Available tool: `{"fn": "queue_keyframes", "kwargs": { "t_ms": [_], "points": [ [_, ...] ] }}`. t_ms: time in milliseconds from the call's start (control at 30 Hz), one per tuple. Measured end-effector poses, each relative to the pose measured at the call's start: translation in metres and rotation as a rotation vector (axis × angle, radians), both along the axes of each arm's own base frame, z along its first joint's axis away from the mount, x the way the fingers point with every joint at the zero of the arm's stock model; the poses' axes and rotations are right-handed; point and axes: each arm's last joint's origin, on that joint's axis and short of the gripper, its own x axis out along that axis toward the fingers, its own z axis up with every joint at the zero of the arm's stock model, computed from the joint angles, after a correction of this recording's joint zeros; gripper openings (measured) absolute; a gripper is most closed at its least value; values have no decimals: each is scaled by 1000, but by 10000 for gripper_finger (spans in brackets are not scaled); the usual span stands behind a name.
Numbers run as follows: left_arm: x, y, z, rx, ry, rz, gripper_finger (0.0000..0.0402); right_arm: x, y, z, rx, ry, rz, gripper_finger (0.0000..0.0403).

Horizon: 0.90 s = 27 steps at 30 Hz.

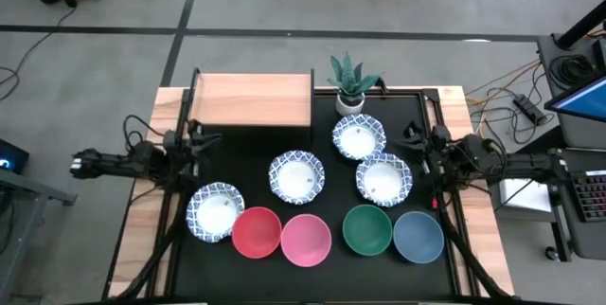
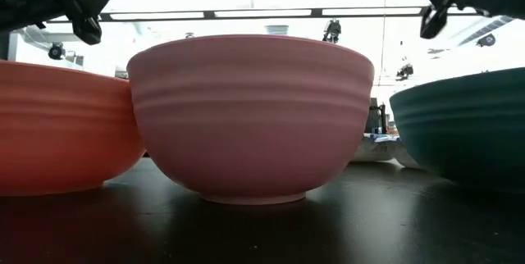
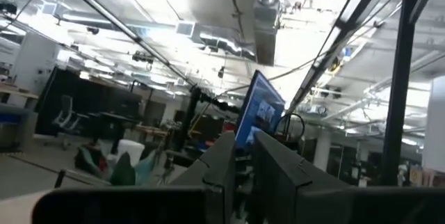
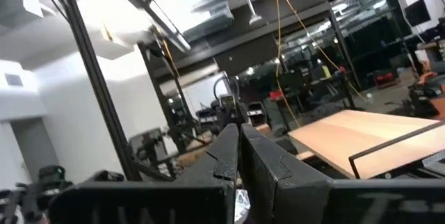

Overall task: Place and stack bowls onto a shelf
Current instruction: Put the green bowl on the shelf

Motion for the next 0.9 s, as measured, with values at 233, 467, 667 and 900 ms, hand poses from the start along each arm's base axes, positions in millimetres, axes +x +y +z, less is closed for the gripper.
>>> {"fn": "queue_keyframes", "kwargs": {
  "t_ms": [233,467,667,900],
  "points": [
    [1,2,-2,-179,-25,-1,37,44,1,33,-92,142,9,9],
    [5,2,-7,-195,32,-1,37,88,12,65,-140,361,77,9],
    [5,3,-7,-194,31,37,37,122,23,81,-111,616,132,9],
    [3,3,-3,-186,-13,38,37,161,38,81,-37,944,171,9]
  ]
}}
